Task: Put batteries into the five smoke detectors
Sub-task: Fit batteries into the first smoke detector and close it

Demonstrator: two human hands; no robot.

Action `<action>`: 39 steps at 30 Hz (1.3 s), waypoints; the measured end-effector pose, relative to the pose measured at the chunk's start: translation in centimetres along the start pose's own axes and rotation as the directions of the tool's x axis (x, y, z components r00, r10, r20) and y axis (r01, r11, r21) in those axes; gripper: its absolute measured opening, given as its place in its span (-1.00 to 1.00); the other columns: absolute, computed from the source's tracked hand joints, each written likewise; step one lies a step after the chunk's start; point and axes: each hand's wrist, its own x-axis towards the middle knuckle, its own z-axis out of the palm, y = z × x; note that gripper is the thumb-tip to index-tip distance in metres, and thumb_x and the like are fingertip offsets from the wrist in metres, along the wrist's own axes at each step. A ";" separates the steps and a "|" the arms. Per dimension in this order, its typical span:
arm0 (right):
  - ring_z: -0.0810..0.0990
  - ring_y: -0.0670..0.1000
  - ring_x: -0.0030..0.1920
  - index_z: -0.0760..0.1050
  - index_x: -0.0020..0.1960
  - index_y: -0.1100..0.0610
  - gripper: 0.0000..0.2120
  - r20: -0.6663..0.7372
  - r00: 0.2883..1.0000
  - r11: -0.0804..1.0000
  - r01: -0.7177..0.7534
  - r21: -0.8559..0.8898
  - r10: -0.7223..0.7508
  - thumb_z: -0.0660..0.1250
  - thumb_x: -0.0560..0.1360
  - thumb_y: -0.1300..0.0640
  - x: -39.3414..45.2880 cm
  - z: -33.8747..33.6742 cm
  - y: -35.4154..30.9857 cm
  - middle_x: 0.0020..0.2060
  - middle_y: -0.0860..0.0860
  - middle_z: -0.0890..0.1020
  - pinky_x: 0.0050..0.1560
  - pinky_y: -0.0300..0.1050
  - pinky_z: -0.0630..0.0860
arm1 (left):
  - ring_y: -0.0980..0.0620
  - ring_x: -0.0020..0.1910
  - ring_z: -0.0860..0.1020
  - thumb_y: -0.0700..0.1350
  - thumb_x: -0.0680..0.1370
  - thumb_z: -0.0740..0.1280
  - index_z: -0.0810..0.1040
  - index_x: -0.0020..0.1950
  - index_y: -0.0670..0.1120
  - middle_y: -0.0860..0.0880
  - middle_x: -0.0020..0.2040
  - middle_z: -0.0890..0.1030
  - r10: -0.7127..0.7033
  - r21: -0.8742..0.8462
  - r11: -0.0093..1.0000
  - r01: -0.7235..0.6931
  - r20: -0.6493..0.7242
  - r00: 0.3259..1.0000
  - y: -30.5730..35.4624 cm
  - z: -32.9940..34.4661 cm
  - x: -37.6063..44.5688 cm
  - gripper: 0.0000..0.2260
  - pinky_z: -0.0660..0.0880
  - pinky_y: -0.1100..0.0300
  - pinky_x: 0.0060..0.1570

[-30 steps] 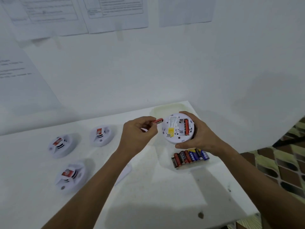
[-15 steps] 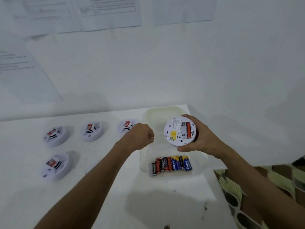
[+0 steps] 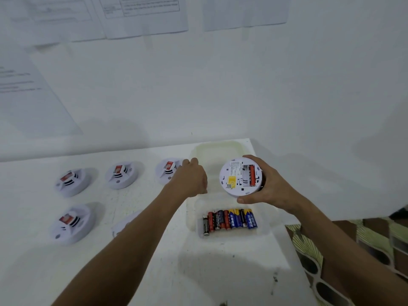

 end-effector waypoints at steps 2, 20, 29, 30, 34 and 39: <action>0.56 -0.17 0.20 0.37 0.37 -0.09 -0.13 0.004 1.000 1.000 0.002 0.005 -0.002 0.64 0.20 0.37 0.1 0.1 -0.1 0.14 -0.19 0.60 0.01 -0.24 0.60 | -0.10 0.14 0.36 0.01 0.49 0.43 0.68 0.07 0.03 -0.08 0.08 0.38 -0.015 -0.038 0.999 0.015 -0.009 1.000 -0.1 -0.3 -0.2 -0.82 0.45 0.07 0.06; 0.59 -0.03 0.22 0.34 0.42 0.01 -0.06 0.093 0.985 0.990 0.144 0.000 -0.144 0.64 0.16 0.40 1.1 2.2 -1.5 0.23 -0.09 0.59 0.13 -0.24 0.55 | 0.11 -0.20 0.52 -0.08 0.44 0.46 0.68 -0.02 -0.05 0.03 -0.17 0.57 0.244 -0.368 0.842 -0.395 -0.394 0.886 3.8 -4.5 -6.1 -0.86 0.51 0.15 -0.16; 0.57 0.01 0.27 0.35 0.43 0.02 -0.08 0.087 0.981 0.985 0.174 -0.012 -0.173 0.65 0.15 0.30 1.1 3.2 -1.4 0.27 -0.05 0.57 0.24 -0.13 0.54 | 0.20 -0.29 0.42 -0.09 0.44 0.43 0.60 0.12 -0.01 0.18 -0.27 0.41 0.134 -0.469 0.826 -0.313 -0.377 0.917 3.8 -3.8 -6.6 -0.75 0.33 0.38 -0.26; 0.57 0.00 0.27 0.35 0.42 0.00 -0.08 0.085 0.981 0.984 0.179 -0.016 -0.177 0.64 0.15 0.30 1.1 3.3 -1.4 0.27 -0.07 0.57 0.23 -0.16 0.54 | 0.21 -0.29 0.42 -0.09 0.45 0.43 0.60 0.12 -0.01 0.20 -0.28 0.40 0.125 -0.470 0.827 -0.309 -0.382 0.916 3.8 -3.7 -6.7 -0.75 0.30 0.43 -0.26; 0.57 -0.02 0.27 0.36 0.39 -0.06 -0.08 0.087 0.979 0.982 0.187 -0.020 -0.185 0.65 0.17 0.38 1.3 3.3 -1.3 0.25 -0.10 0.58 0.20 -0.20 0.54 | 0.28 -0.30 0.44 -0.09 0.49 0.41 0.60 0.17 -0.02 0.22 -0.33 0.37 0.094 -0.494 0.813 -0.307 -0.409 0.908 3.9 -3.1 -7.0 -0.75 0.28 0.51 -0.29; 0.56 0.03 0.28 0.35 0.43 0.00 -0.08 0.145 0.974 0.984 0.177 -0.025 -0.172 0.64 0.19 0.42 1.4 3.0 -1.0 0.26 -0.07 0.57 0.21 -0.15 0.56 | 0.17 -0.46 0.37 -0.04 0.52 0.38 0.60 0.20 0.07 0.11 -0.48 0.36 0.096 -0.559 0.777 -0.289 -0.349 0.932 3.1 -2.4 -6.8 -0.75 0.34 0.36 -0.34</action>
